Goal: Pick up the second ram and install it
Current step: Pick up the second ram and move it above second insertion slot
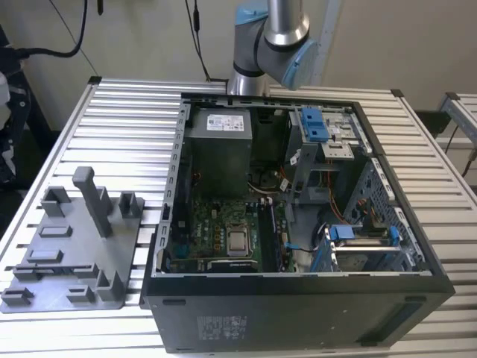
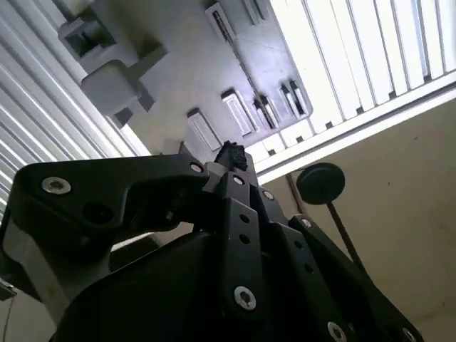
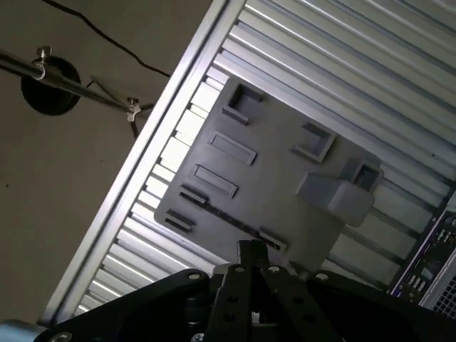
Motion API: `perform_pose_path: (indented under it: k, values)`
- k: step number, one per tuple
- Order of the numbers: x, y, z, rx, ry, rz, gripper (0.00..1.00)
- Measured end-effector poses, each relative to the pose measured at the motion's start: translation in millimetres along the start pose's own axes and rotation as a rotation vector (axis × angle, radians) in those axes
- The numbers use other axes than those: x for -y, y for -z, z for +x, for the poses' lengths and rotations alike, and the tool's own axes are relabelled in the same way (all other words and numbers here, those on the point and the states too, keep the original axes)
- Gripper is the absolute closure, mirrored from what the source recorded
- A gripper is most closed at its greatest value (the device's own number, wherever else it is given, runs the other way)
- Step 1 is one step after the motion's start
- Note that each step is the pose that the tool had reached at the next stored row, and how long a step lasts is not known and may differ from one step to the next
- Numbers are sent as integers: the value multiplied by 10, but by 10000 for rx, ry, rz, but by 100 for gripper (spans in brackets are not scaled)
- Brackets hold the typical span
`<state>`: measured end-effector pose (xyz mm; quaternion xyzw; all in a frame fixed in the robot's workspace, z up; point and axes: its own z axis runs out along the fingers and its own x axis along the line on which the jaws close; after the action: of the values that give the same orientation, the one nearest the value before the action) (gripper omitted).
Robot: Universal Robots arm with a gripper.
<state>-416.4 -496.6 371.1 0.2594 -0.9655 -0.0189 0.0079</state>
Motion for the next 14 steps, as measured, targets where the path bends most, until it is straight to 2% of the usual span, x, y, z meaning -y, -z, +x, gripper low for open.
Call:
perform_pose_path:
  k: [14]
  values:
    - [1,-24,0,-102,2543,16,89]
